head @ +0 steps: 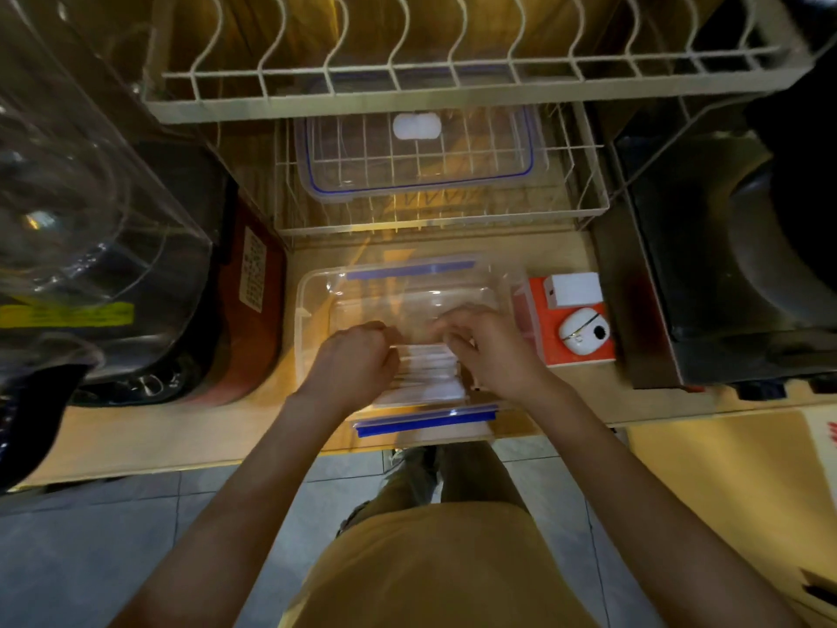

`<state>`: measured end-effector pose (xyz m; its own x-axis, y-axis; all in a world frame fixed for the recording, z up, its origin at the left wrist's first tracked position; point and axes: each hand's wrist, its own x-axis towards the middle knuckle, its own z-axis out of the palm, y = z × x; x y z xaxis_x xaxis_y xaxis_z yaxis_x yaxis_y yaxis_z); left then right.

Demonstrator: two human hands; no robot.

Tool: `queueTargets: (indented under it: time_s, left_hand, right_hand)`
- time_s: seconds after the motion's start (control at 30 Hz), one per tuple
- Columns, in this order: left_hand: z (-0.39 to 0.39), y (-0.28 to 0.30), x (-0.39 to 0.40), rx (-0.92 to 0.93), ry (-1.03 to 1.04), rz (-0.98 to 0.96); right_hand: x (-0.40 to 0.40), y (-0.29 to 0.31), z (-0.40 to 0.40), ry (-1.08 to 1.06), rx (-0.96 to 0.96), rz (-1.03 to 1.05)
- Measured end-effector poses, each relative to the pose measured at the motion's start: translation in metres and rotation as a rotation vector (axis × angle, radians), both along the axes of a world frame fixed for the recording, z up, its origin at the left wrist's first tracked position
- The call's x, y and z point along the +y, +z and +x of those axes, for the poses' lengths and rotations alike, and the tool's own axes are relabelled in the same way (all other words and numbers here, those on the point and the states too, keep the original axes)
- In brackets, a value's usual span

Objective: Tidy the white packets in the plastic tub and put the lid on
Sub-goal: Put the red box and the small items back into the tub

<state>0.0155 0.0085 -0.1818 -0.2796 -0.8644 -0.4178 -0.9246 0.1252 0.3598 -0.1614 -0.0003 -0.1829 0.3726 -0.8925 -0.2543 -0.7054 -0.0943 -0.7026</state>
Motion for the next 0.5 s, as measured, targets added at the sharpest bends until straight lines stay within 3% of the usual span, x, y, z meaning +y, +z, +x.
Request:
queueTargets:
  time_s: [0.23,0.37,0.5]
  left_hand:
    - [-0.054,0.034,-0.046,0.156,-0.134,-0.058]
    - [-0.101,0.043,-0.064,0.216,-0.236,-0.1]
    - [-0.141,0.036,-0.074,0.241,-0.314,-0.102]
  right_hand:
    - [0.016,0.027,-0.053,-0.529,-0.141,-0.13]
    - [0.029,0.017,-0.077,-0.82,-0.097,-0.126]
    - [0.038,-0.005,-0.09,-0.944,-0.045,-0.055]
